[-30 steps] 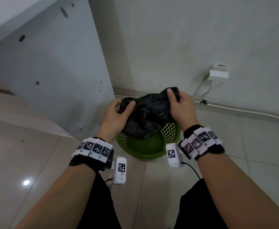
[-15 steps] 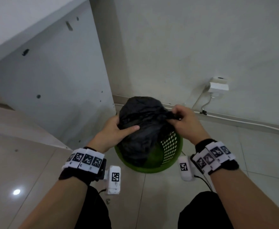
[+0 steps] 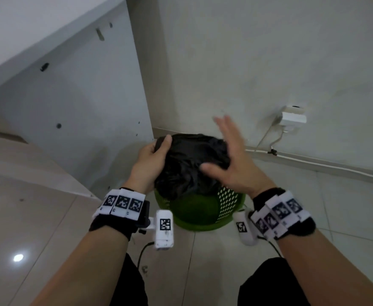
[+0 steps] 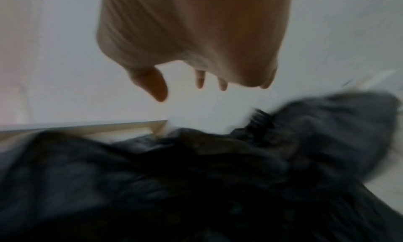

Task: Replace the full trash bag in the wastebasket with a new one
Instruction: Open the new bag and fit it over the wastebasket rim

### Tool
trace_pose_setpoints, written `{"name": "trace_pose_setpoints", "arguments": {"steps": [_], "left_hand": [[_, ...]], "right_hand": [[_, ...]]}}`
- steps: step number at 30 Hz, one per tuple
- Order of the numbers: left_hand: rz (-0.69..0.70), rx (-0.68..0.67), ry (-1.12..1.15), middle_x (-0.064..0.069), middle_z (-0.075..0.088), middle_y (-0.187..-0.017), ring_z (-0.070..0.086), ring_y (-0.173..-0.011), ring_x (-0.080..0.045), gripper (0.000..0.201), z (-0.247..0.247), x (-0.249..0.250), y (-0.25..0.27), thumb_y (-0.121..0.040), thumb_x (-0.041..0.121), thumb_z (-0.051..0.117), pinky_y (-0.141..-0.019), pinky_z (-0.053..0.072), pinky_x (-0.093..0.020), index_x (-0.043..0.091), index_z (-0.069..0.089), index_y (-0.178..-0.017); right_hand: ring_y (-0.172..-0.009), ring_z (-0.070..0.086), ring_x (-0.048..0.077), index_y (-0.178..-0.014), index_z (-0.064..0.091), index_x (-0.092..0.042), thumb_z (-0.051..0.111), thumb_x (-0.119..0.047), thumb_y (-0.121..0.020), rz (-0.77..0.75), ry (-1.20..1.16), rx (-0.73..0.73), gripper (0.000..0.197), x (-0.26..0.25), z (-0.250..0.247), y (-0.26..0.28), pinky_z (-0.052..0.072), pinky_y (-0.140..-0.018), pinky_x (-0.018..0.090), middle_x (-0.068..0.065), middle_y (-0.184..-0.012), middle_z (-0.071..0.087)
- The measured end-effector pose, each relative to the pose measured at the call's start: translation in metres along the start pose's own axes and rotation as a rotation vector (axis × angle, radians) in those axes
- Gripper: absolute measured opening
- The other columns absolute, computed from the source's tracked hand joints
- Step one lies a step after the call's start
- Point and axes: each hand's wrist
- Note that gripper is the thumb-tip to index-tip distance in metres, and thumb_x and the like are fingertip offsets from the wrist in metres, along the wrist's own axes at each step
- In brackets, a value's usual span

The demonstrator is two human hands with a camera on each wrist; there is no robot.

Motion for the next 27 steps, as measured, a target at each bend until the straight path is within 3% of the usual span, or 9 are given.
{"name": "trace_pose_setpoints", "arguments": {"steps": [2,4,8,11,14,18,21,24,27], "left_hand": [[-0.002,-0.005,0.025,-0.01,0.077,-0.103,0.074,-0.097,-0.023,0.038,0.007,0.007,-0.001,-0.098,0.044,0.057,-0.08,0.06,-0.032,0.01,0.071,-0.107],[-0.006,0.024,0.052,-0.014,0.076,-0.104,0.073,-0.1,-0.028,0.041,0.003,0.013,-0.002,-0.092,0.052,0.062,-0.09,0.059,-0.043,0.013,0.072,-0.099],[0.05,0.091,-0.086,-0.002,0.073,-0.097,0.069,-0.09,-0.017,0.039,-0.021,0.023,0.003,-0.091,0.056,0.061,-0.074,0.056,-0.03,0.02,0.071,-0.103],[0.122,-0.139,-0.36,0.013,0.07,-0.075,0.061,-0.066,0.0,0.013,-0.027,0.023,0.014,-0.096,0.035,0.061,-0.051,0.042,-0.013,0.028,0.072,-0.098],[0.113,-0.305,-0.503,0.014,0.068,-0.059,0.064,-0.06,0.005,0.016,-0.026,0.022,0.02,-0.084,0.02,0.077,-0.054,0.044,-0.009,0.028,0.076,-0.07],[0.2,0.042,-0.173,0.002,0.076,-0.086,0.071,-0.086,-0.017,0.013,-0.034,0.023,0.016,-0.093,0.025,0.067,-0.072,0.056,-0.019,0.016,0.075,-0.095],[0.155,0.188,0.117,-0.001,0.074,-0.103,0.071,-0.094,-0.015,0.021,-0.036,0.032,0.017,-0.097,0.032,0.059,-0.078,0.059,-0.027,0.015,0.071,-0.102],[0.151,0.084,0.117,-0.002,0.074,-0.113,0.071,-0.103,-0.018,0.021,-0.014,0.047,0.029,-0.099,0.03,0.055,-0.085,0.058,-0.035,0.021,0.071,-0.11],[0.231,-0.227,-0.012,0.007,0.074,-0.108,0.07,-0.101,0.002,0.029,0.014,0.052,0.044,-0.098,0.023,0.059,-0.08,0.053,-0.015,0.016,0.064,-0.125]], "right_hand": [[-0.14,0.038,0.02,-0.134,0.058,-0.021,0.072,-0.042,-0.082,-0.162,0.076,-0.058,0.057,-0.009,0.015,-0.003,0.029,-0.119,0.036,0.001,-0.15,0.043],[-0.097,0.063,0.017,-0.099,0.073,-0.007,0.067,-0.026,-0.089,-0.103,0.036,0.191,0.022,0.002,0.01,-0.014,0.05,-0.088,0.035,0.008,-0.105,0.071],[-0.084,0.061,0.016,-0.098,0.069,-0.007,0.052,-0.028,-0.095,0.326,-0.158,0.648,0.027,0.039,-0.043,-0.03,0.049,-0.076,0.033,0.007,-0.091,0.068],[-0.063,0.049,0.003,-0.075,0.059,-0.013,0.052,-0.039,-0.097,0.382,-0.273,0.72,0.035,0.038,-0.062,-0.034,0.043,-0.061,0.025,-0.001,-0.072,0.057],[-0.05,0.039,0.0,-0.065,0.044,-0.02,0.06,-0.05,-0.089,0.409,-0.298,0.768,0.042,0.024,-0.071,-0.04,0.035,-0.051,0.018,-0.007,-0.061,0.044],[-0.068,0.048,-0.001,-0.096,0.053,-0.015,0.059,-0.054,-0.084,0.212,-0.428,0.723,0.042,0.018,-0.087,-0.031,0.042,-0.07,0.021,-0.005,-0.08,0.052],[-0.127,0.045,0.012,-0.144,0.037,-0.013,0.052,-0.064,-0.081,0.198,-0.147,0.568,0.083,0.022,-0.086,-0.015,0.035,-0.109,0.031,0.008,-0.138,0.046],[-0.149,0.012,0.018,-0.145,0.038,-0.026,0.053,-0.077,-0.073,0.115,0.062,0.332,0.089,-0.005,-0.06,-0.003,0.014,-0.12,0.033,0.003,-0.161,0.015],[-0.134,0.041,0.016,-0.127,0.058,-0.029,0.069,-0.067,-0.069,0.042,0.05,0.106,0.07,-0.037,-0.021,-0.005,0.034,-0.113,0.03,0.0,-0.143,0.046]]}}
Point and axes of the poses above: each hand's wrist, its own y-axis away from the middle knuckle, its own z-axis out of the palm, x = y × z
